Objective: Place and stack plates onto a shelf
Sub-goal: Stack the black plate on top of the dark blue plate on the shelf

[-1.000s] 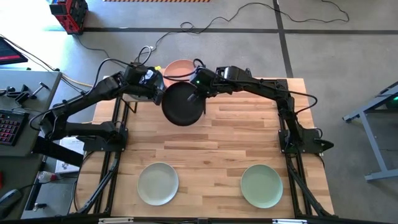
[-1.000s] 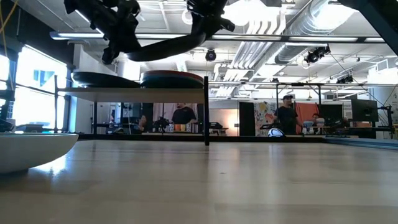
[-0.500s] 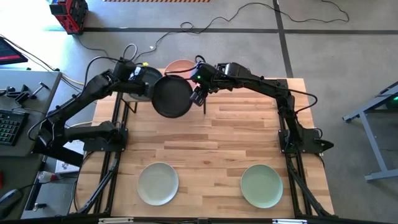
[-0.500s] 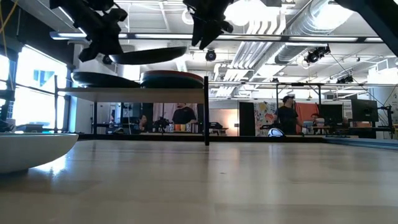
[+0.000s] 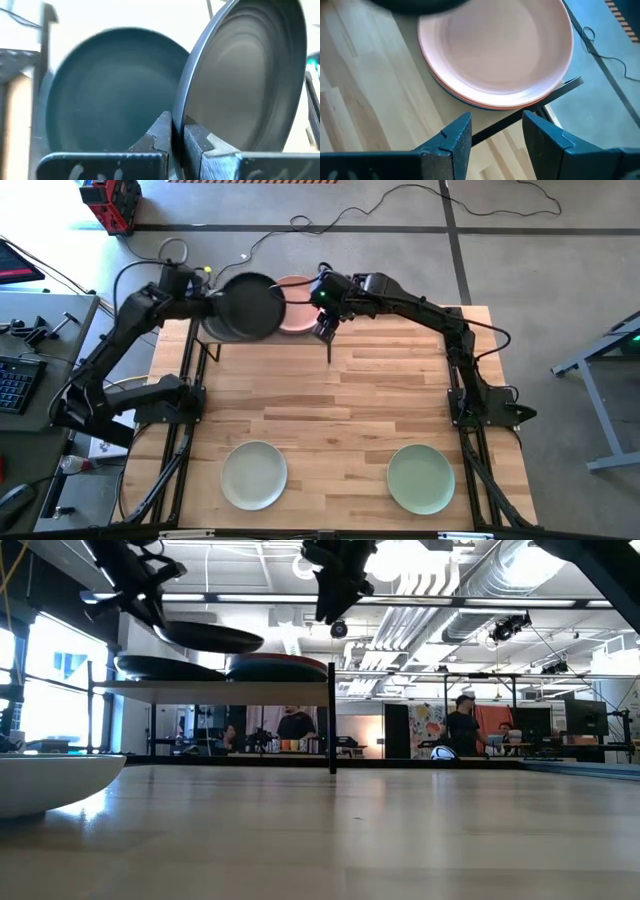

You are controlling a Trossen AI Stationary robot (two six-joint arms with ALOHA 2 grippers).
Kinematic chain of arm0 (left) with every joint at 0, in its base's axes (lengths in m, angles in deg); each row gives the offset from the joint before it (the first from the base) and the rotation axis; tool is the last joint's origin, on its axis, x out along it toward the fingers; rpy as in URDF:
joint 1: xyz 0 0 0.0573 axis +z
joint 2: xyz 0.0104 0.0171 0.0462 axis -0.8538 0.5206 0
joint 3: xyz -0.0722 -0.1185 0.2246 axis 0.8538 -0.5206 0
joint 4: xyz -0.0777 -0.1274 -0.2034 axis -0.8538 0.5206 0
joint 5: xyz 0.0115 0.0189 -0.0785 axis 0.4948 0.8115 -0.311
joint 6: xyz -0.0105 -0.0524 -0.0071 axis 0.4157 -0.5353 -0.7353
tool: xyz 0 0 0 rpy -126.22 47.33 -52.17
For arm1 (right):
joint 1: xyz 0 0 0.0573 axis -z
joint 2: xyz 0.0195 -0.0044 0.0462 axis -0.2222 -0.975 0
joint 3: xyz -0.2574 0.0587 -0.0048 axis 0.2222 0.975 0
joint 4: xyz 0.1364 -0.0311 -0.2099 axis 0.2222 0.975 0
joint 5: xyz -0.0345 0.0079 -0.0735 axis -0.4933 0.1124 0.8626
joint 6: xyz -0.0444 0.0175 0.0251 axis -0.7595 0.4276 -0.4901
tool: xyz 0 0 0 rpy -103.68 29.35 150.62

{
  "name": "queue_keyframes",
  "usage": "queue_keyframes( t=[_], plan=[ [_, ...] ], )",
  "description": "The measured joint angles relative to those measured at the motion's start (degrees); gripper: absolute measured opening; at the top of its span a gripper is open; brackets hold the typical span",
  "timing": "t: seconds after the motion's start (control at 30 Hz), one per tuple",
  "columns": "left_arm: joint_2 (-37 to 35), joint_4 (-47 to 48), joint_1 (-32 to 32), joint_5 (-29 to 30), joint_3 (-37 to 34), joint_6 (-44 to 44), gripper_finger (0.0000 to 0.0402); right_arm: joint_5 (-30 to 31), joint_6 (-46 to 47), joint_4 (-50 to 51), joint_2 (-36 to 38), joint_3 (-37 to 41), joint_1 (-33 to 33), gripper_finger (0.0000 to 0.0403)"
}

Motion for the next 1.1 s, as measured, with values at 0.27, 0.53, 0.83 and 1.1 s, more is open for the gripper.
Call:
queue_keyframes(
  t=[0.27, 0.53, 0.83, 1.1],
  plan=[
    [0.03, 3.42, 7.03, 0.86, 2.81, -1.43, 0.0009, 0.02, -3.33, 0.06, 0.0, 0.0, 0.37, 0.0154],
    [0.04, 12.52, 14.16, 0.23, 3.12, -0.11, 0.0009, 0.02, -4.38, 0.7, 0.0, 0.0, 0.35, 0.0154],
    [1.57, 14.76, 15.29, -1.25, 3.14, 0.17, 0.0009, 0.02, -4.4, 0.66, 0.0, 0.02, 0.35, 0.0154],
    [3.95, 15.14, 15.25, -0.68, 3.14, -1.31, 0.0016, 0.02, -4.4, 0.63, 0.0, 0.02, 0.35, 0.0154]
  ],
)
